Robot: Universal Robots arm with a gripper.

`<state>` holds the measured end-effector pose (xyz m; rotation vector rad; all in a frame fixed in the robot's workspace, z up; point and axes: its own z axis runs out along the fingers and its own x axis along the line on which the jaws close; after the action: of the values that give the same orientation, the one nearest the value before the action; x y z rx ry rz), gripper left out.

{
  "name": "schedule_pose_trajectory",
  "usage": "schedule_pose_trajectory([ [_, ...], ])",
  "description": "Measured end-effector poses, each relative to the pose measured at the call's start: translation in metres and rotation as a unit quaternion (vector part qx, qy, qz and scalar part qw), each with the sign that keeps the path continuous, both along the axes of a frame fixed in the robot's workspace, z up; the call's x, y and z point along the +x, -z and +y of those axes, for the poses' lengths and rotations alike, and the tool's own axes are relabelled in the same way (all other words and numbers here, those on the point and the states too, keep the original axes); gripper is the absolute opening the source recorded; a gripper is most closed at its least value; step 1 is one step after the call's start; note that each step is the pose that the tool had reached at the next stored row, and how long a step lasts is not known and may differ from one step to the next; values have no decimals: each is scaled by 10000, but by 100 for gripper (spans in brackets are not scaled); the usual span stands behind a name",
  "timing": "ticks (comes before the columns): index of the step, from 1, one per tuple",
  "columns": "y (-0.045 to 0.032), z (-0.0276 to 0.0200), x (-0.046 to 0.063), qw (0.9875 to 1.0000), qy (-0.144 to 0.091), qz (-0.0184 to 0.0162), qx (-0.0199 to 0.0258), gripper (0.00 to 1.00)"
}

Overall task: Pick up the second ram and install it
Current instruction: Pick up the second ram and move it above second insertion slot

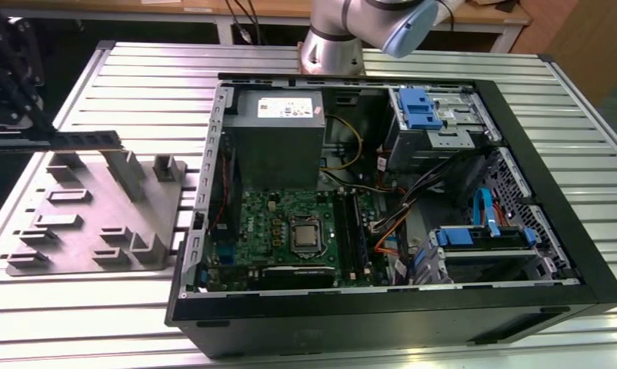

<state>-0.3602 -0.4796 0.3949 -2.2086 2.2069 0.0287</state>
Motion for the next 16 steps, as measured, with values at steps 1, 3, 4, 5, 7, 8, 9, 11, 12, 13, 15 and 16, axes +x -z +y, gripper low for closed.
schedule_pose_trajectory([
  [1, 0, 0, 35, 10000, 0, 0, 0, 8],
  [3, 0, 0, 105, 10000, 1, 0, 0, 8],
  [4, 0, 0, 143, 10000, 2, 0, 0, 8],
  [5, 1, 0, 179, 10000, 2, 0, 0, 8],
  [7, 2, 0, 248, 10000, 3, -1, 1, 8],
  [8, 1, 0, 283, 10000, 3, 0, 0, 8],
  [9, 1, 0, 318, 10000, 3, 0, 0, 8],
  [11, 2, 1, 389, 10000, 4, 0, 0, 8],
  [12, 2, 0, 424, 10000, 5, 0, 0, 8],
  [13, 3, 0, 455, 10000, 5, 0, 0, 8],
  [15, 3, 0, 521, 10000, 5, 0, 0, 8],
  [16, 3, 0, 550, 10000, 5, 0, 0, 8],
])
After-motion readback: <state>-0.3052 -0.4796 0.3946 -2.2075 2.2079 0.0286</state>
